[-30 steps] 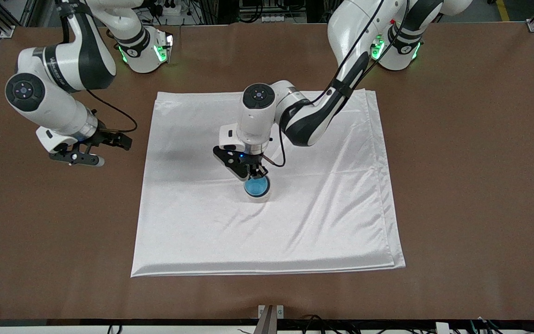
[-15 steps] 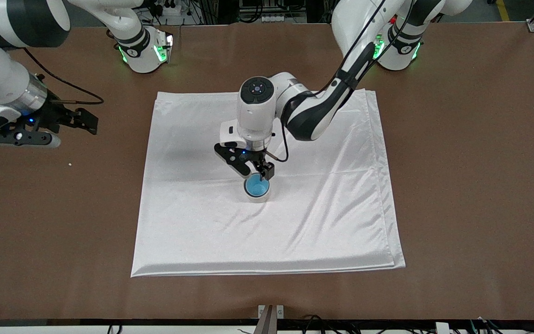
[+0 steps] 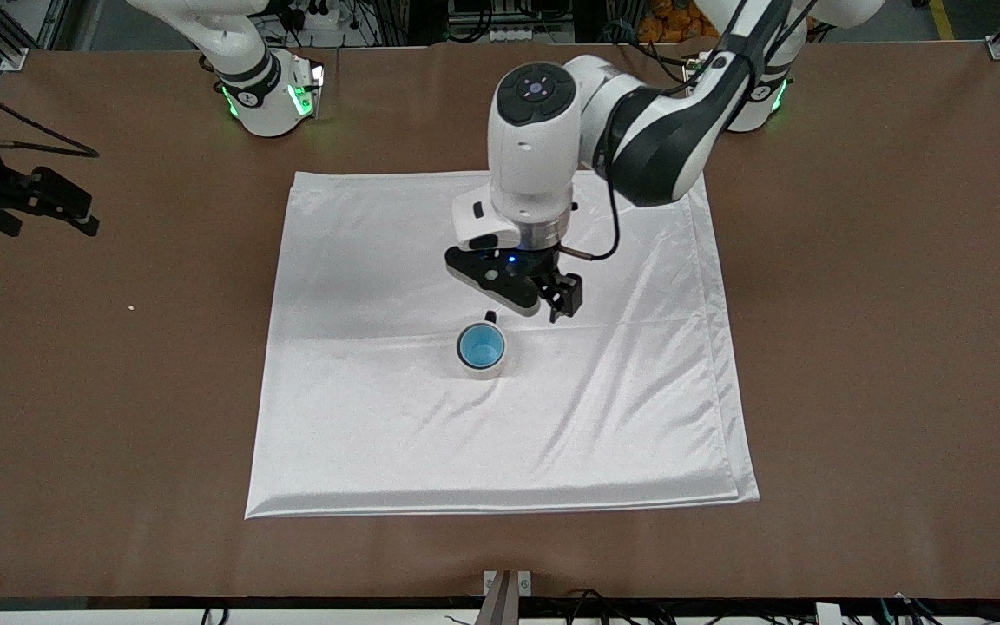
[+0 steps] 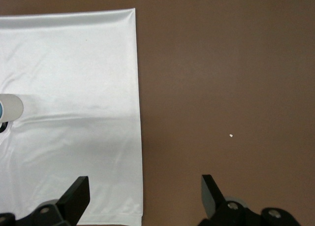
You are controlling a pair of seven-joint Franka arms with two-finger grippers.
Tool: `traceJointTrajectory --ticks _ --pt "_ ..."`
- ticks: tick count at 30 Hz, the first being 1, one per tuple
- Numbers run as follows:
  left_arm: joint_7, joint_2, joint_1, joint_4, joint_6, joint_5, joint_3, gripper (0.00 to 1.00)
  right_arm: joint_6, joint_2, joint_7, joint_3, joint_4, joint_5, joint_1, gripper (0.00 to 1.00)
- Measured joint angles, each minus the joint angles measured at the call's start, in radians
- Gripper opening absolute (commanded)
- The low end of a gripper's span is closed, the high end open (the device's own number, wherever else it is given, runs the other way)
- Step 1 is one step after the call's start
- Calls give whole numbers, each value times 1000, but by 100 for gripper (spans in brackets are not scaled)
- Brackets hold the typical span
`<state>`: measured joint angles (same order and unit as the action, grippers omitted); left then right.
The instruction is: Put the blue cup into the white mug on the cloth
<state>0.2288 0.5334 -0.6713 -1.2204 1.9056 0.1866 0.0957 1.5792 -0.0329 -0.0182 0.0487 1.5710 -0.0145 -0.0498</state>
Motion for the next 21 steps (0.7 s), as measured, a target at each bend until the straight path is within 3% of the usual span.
traceJointTrajectory --ticks 21 --pt "219 -285 166 -11 -401 -111 2 100 57 5 3 11 -25 21 4 100"
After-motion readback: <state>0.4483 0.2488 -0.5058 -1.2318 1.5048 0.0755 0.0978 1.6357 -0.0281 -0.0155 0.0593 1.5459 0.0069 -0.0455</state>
